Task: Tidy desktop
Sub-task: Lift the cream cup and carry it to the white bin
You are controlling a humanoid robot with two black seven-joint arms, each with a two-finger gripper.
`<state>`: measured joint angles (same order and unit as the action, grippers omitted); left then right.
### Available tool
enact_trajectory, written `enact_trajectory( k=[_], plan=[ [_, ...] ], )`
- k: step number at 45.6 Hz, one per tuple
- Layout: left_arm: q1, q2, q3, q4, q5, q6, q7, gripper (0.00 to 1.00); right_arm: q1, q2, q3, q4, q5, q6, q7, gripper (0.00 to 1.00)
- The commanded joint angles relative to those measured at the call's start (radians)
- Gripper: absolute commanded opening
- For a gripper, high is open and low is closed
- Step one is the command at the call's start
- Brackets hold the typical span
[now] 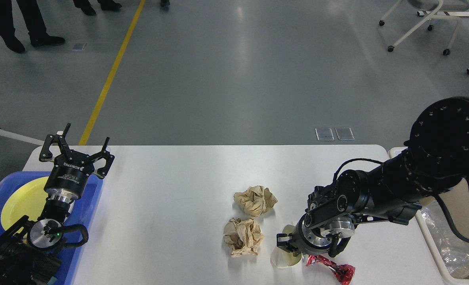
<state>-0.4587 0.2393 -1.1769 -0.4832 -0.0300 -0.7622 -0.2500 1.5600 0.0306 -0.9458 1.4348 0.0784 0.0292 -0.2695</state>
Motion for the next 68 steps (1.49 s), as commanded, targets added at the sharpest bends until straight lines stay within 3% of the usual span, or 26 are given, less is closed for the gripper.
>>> enact_trajectory(
  k=[1, 12, 34, 41, 53, 59, 68],
  plan=[
    [0.0, 0.0, 0.0, 0.0, -0.001, 0.0, 0.0, 0.96, 0.015, -0.001, 0.001, 0.019, 0.001, 0.012, 0.001, 0.0],
    [0.0, 0.0, 0.0, 0.0, -0.001, 0.0, 0.0, 0.96, 0.182, -0.09, 0.001, 0.038, 0.118, 0.27, 0.003, 0.0],
    [0.0, 0.0, 0.0, 0.0, 0.001, 0.001, 0.0, 0.96, 0.739, -0.276, -0.206, 0.256, 0.184, 0.521, 0.003, 0.0],
    [0.0, 0.0, -0.001, 0.0, 0.001, 0.0, 0.0, 0.96, 0.839, -0.279, -0.283, 0.299, 0.184, 0.529, 0.004, 0.0],
    [0.0, 0.0, 0.0, 0.0, 0.001, 0.0, 0.0, 0.96, 0.831, -0.293, -0.393, 0.288, 0.184, 0.496, 0.003, 0.0],
    [0.0, 0.0, 0.0, 0.0, -0.001, 0.0, 0.0, 0.96, 0.727, -0.397, -0.473, 0.242, 0.173, 0.423, 0.003, 0.0],
    [0.0, 0.0, 0.0, 0.0, -0.001, 0.0, 0.0, 0.96, 0.457, -0.543, -0.519, 0.04, 0.123, 0.388, 0.001, 0.0]
  ],
)
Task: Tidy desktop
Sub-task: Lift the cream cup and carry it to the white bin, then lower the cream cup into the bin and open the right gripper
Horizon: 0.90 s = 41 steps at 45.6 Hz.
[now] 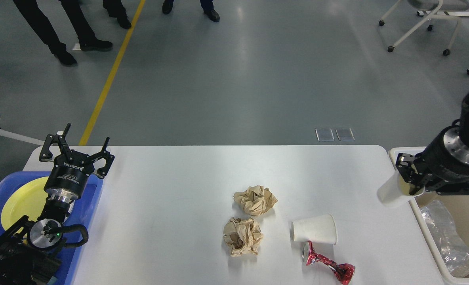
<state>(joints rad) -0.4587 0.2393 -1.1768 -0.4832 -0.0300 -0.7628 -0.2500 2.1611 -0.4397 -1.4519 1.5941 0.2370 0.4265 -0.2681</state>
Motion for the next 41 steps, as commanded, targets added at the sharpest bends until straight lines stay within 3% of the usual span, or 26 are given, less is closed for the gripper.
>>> enact_trajectory(
  k=[1, 9, 24, 30, 35, 41],
  plan=[
    [0.0, 0.0, 0.0, 0.0, -0.001, 0.0, 0.0, 0.96, -0.176, -0.092, -0.01, -0.147, -0.044, -0.008, 0.0, 0.0],
    [0.0, 0.0, -0.001, 0.0, 0.001, 0.002, 0.0, 0.96, -0.473, -0.191, 0.071, -0.455, -0.054, -0.009, 0.001, 0.0],
    [0.0, 0.0, 0.0, 0.0, 0.001, 0.002, 0.0, 0.96, -1.067, -0.217, 0.501, -1.02, -0.065, -0.04, 0.006, 0.0],
    [0.0, 0.0, 0.0, 0.0, 0.001, 0.002, 0.0, 0.96, -1.248, -0.195, 0.627, -1.146, -0.067, -0.199, 0.006, 0.0],
    [0.0, 0.0, 0.0, 0.0, -0.001, 0.002, 0.0, 0.96, -1.337, -0.131, 0.642, -1.184, -0.067, -0.362, 0.006, 0.0],
    [0.0, 0.0, 0.0, 0.0, -0.001, 0.002, 0.0, 0.96, -1.412, -0.07, 0.645, -1.23, -0.064, -0.478, 0.006, 0.0]
  ],
)
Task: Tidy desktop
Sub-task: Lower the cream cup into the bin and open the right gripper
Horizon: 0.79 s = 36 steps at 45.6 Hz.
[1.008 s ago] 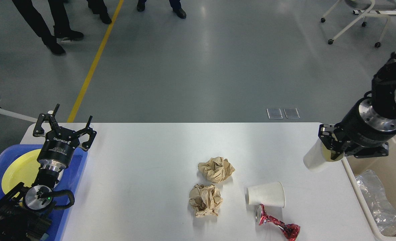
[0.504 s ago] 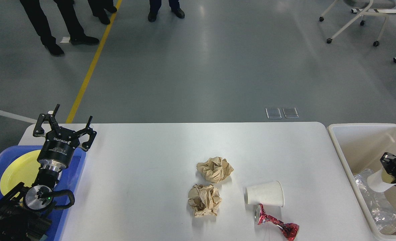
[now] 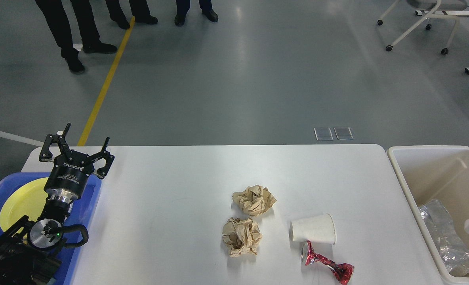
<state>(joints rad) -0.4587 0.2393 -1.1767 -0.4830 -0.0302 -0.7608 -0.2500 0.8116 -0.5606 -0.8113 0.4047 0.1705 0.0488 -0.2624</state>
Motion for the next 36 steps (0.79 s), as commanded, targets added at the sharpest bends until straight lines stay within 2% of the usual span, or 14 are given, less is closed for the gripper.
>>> enact_trajectory(
  k=[1, 13, 31, 32, 33, 36],
  plan=[
    [0.0, 0.0, 0.0, 0.0, 0.0, 0.0, 0.0, 0.96, -0.072, 0.062, 0.004, -0.053, 0.007, -0.112, 0.0, 0.0],
    [0.0, 0.0, 0.0, 0.0, 0.0, 0.0, 0.0, 0.96, -0.176, 0.153, 0.098, -0.21, 0.014, -0.147, -0.001, 0.0],
    [0.0, 0.0, 0.0, 0.0, 0.0, 0.0, 0.0, 0.96, -0.204, 0.179, 0.096, -0.219, 0.012, -0.17, -0.001, 0.0],
    [0.0, 0.0, -0.001, 0.0, 0.0, 0.0, 0.0, 0.96, -0.204, 0.179, 0.095, -0.219, 0.011, -0.179, -0.001, 0.04],
    [0.0, 0.0, 0.0, 0.0, 0.0, 0.0, 0.0, 0.96, -0.204, 0.179, 0.093, -0.219, 0.009, -0.193, -0.001, 0.17],
    [0.0, 0.0, 0.0, 0.0, 0.0, 0.0, 0.0, 0.96, -0.206, 0.179, 0.09, -0.218, 0.003, -0.228, -0.001, 0.63]
  ],
)
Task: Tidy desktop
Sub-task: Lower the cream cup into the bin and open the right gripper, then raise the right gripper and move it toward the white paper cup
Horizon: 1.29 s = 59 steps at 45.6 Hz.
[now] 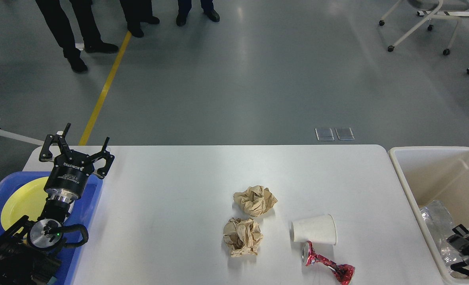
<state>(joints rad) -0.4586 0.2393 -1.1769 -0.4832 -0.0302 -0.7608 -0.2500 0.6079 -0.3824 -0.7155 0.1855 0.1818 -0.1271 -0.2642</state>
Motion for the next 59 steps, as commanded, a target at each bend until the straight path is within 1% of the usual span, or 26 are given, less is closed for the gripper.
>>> enact_trajectory(
  k=[1, 2, 3, 16, 22, 23, 24, 26, 30, 32, 35, 37, 40, 43, 46, 50, 54, 59],
  plan=[
    [0.0, 0.0, 0.0, 0.0, 0.0, 0.0, 0.0, 0.96, -0.002, 0.002, -0.007, 0.002, -0.009, -0.065, 0.0, 0.79],
    [0.0, 0.0, 0.0, 0.0, 0.0, 0.0, 0.0, 0.96, 0.0, 0.003, -0.007, 0.002, -0.01, -0.072, 0.0, 0.94],
    [0.0, 0.0, 0.0, 0.0, 0.0, 0.0, 0.0, 0.96, 0.0, 0.005, -0.007, 0.002, -0.01, -0.077, 0.0, 1.0],
    [0.0, 0.0, 0.0, 0.0, 0.0, 0.0, 0.0, 0.96, 0.013, -0.001, -0.004, 0.023, -0.015, -0.059, 0.0, 1.0],
    [0.0, 0.0, -0.001, 0.0, 0.001, 0.0, 0.0, 0.96, 0.078, -0.033, -0.013, 0.09, -0.03, -0.025, 0.0, 1.0],
    [0.0, 0.0, -0.001, 0.0, 0.0, 0.0, 0.0, 0.96, 0.096, -0.045, -0.015, 0.115, -0.042, -0.017, 0.0, 1.0],
    [0.0, 0.0, 0.0, 0.0, 0.0, 0.0, 0.0, 0.96, 0.137, -0.081, -0.016, 0.18, -0.088, -0.002, 0.0, 1.0],
    [0.0, 0.0, -0.001, 0.0, 0.0, 0.0, 0.0, 0.96, 0.179, -0.122, -0.018, 0.261, -0.151, 0.009, 0.0, 1.0],
    [0.0, 0.0, 0.0, 0.0, 0.0, 0.0, 0.0, 0.96, 0.285, -0.203, -0.019, 0.422, -0.28, 0.012, 0.0, 1.0],
    [0.0, 0.0, 0.0, 0.0, 0.0, 0.0, 0.0, 0.96, 0.346, -0.24, -0.024, 0.503, -0.33, 0.017, 0.0, 1.0],
    [0.0, 0.0, -0.001, 0.0, 0.001, 0.0, 0.0, 0.96, 0.43, -0.282, -0.039, 0.603, -0.373, 0.052, -0.001, 1.0],
    [0.0, 0.0, 0.0, 0.0, 0.0, 0.0, 0.0, 0.96, 0.495, -0.296, -0.071, 0.649, -0.378, 0.096, -0.003, 1.0],
    [0.0, 0.0, 0.0, 0.0, 0.0, 0.0, 0.0, 0.96, 0.625, -0.296, -0.165, 0.698, -0.38, 0.208, -0.004, 1.0],
    [0.0, 0.0, 0.0, 0.0, 0.0, -0.002, 0.0, 0.96, 0.778, -0.28, -0.275, 0.742, -0.374, 0.367, -0.004, 1.0],
    [0.0, 0.0, 0.0, 0.0, 0.001, 0.0, 0.0, 0.96, 0.907, -0.239, -0.352, 0.778, -0.369, 0.532, -0.007, 1.0],
    [0.0, 0.0, 0.0, 0.0, 0.0, 0.0, 0.0, 0.96, 1.033, -0.19, -0.394, 0.807, -0.366, 0.708, -0.009, 1.0],
    [0.0, 0.0, 0.0, 0.0, 0.001, 0.0, 0.0, 0.96, 1.145, -0.179, -0.404, 0.861, -0.345, 0.819, -0.01, 1.0],
    [0.0, 0.0, 0.0, 0.0, 0.001, 0.0, 0.0, 0.96, 1.299, -0.178, -0.41, 0.994, -0.32, 0.874, -0.012, 1.0]
  ],
)
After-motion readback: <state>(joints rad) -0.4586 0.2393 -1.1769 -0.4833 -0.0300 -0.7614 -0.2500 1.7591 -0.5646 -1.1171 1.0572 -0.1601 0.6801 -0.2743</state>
